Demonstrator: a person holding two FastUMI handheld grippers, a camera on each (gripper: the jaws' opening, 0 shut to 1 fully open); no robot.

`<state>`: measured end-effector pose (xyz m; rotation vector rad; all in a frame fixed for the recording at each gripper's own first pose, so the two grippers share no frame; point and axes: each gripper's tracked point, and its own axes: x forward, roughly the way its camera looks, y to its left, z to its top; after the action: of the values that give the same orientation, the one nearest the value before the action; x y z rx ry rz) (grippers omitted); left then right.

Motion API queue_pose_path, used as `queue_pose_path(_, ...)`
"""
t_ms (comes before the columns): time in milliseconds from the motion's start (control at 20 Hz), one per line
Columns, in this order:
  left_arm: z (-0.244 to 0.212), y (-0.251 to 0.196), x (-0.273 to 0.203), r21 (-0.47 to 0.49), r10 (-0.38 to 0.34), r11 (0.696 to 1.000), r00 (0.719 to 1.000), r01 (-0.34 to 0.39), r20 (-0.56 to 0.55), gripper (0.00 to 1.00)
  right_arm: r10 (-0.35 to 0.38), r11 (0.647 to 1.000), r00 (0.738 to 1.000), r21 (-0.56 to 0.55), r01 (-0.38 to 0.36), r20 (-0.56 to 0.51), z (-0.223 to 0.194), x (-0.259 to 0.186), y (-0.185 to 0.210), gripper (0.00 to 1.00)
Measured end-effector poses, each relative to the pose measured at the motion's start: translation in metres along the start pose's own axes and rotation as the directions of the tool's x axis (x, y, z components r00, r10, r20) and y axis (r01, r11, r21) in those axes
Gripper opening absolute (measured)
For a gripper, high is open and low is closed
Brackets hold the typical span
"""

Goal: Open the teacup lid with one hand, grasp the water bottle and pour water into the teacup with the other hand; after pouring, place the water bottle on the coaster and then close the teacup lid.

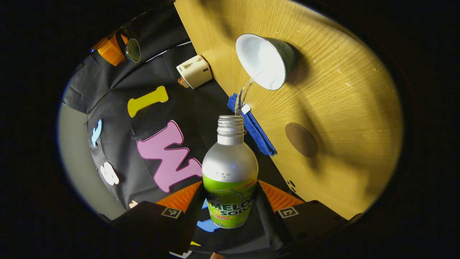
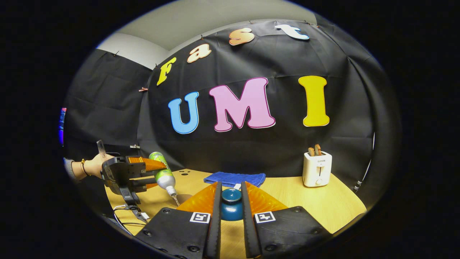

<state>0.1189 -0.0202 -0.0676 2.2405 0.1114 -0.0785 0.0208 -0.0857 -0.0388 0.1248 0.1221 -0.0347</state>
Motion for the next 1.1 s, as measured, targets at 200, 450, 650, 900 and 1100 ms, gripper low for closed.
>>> queue_pose_path(200,-0.001,0.008,0.0,0.08,0.025,0.996,0.999,-0.027,0.02,0.81,0.0,1.0,1.0,0.001,0.0,0.002,0.001,-0.001,0.0,0.3)
queue_pose_path(450,-0.004,0.033,0.009,0.186,0.071,0.98,0.997,-0.077,0.038,0.81,-0.005,1.0,1.0,0.005,0.005,0.001,0.0,-0.001,-0.004,0.3)
queue_pose_path(650,-0.004,0.041,0.011,0.271,0.098,0.956,0.993,-0.112,0.065,0.81,-0.009,1.0,1.0,0.013,0.009,0.003,0.001,-0.001,-0.006,0.3)
queue_pose_path(900,0.005,0.046,0.008,0.278,0.152,0.944,0.982,-0.177,0.108,0.82,-0.008,1.0,1.0,0.012,0.008,0.002,0.001,-0.001,-0.007,0.3)
queue_pose_path(1100,0.006,0.044,0.006,0.276,0.142,0.947,0.985,-0.164,0.101,0.81,-0.006,1.0,1.0,0.011,0.006,-0.003,-0.002,0.001,-0.006,0.3)
